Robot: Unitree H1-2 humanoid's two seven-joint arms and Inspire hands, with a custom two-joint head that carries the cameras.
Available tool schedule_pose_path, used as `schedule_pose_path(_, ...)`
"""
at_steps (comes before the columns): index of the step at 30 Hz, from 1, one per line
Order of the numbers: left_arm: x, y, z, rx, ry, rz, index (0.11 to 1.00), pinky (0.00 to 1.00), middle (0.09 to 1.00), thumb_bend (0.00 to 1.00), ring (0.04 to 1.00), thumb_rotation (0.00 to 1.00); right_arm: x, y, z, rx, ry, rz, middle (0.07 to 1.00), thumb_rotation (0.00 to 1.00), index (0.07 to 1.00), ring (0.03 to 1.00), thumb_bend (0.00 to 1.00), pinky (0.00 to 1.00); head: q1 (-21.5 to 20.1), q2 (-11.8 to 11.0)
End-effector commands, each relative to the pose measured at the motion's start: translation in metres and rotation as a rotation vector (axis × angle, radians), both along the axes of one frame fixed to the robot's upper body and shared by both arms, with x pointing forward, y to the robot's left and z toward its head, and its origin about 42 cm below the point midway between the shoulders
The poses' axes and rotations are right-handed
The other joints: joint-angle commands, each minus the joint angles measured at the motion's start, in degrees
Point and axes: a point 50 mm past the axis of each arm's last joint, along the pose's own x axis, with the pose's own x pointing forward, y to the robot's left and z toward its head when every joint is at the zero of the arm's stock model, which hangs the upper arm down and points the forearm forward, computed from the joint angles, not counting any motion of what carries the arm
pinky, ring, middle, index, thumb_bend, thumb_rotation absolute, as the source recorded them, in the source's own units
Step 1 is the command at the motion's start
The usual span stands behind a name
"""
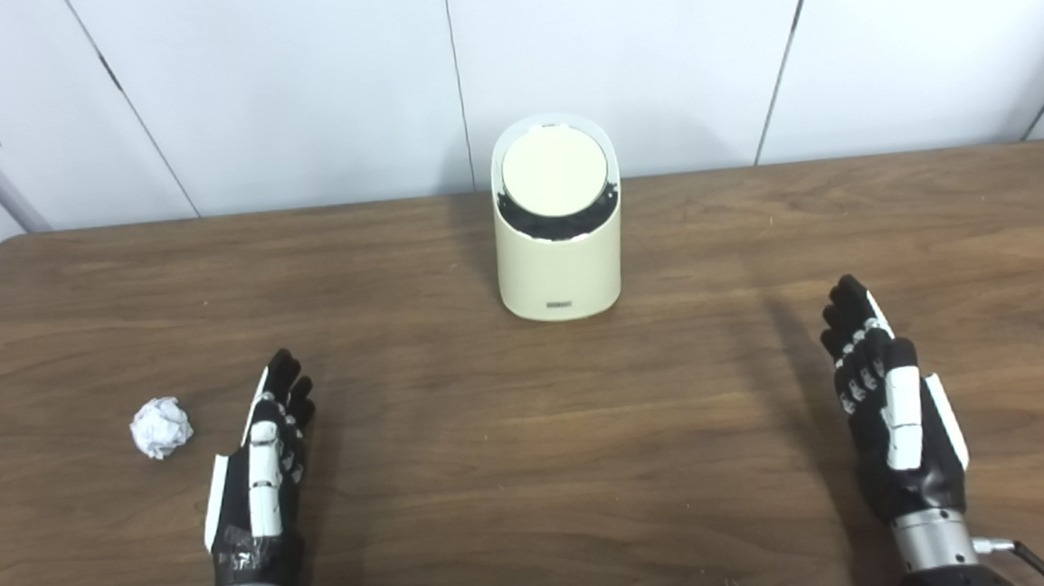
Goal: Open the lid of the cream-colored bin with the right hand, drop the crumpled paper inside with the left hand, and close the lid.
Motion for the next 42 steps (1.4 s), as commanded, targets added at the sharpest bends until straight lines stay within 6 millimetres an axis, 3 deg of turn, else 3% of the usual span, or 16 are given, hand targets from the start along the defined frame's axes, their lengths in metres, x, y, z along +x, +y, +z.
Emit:
schedule_pose_path(1, -0.016, -0.001, -0.008, -0.002, 0.006, 0.006, 0.990, 0.98, 0.983, 0.34, 0.977, 0.96, -0.028, -0.001, -0.024, 0.017, 0.084, -0.002, 0.975, 1.00, 0.948, 0.984, 0.53, 1.00, -0.02, 0.06)
schedule_pose_path(14, -0.015, 0.000, -0.008, -0.002, 0.002, 0.003, 0.995, 1.00, 0.989, 0.36, 0.984, 0.95, -0.027, -0.001, -0.023, 0.009, 0.081, -0.010, 0.971, 1.00, 0.941, 0.980, 0.55, 1.00, -0.09, -0.11)
schedule_pose_path(27, -0.016, -0.001, -0.011, 0.007, 0.010, 0.001, 0.993, 1.00, 0.990, 0.34, 0.987, 0.97, -0.028, -0.001, -0.028, 0.005, 0.083, -0.010, 0.977, 1.00, 0.940, 0.983, 0.54, 1.00, 0.36, -2.80)
schedule_pose_path(36, -0.016, -0.002, -0.015, 0.019, 0.020, 0.000, 0.986, 1.00, 0.985, 0.33, 0.992, 0.93, -0.028, 0.001, -0.033, 0.009, 0.086, -0.010, 0.969, 1.00, 0.941, 0.974, 0.53, 1.00, 0.18, -5.21)
schedule_pose_path(42, -0.016, -0.003, -0.016, 0.019, 0.028, -0.002, 0.993, 1.00, 0.987, 0.33, 0.997, 0.93, -0.030, 0.002, -0.033, 0.008, 0.090, -0.009, 0.972, 1.00, 0.943, 0.975, 0.53, 1.00, -0.06, -5.13)
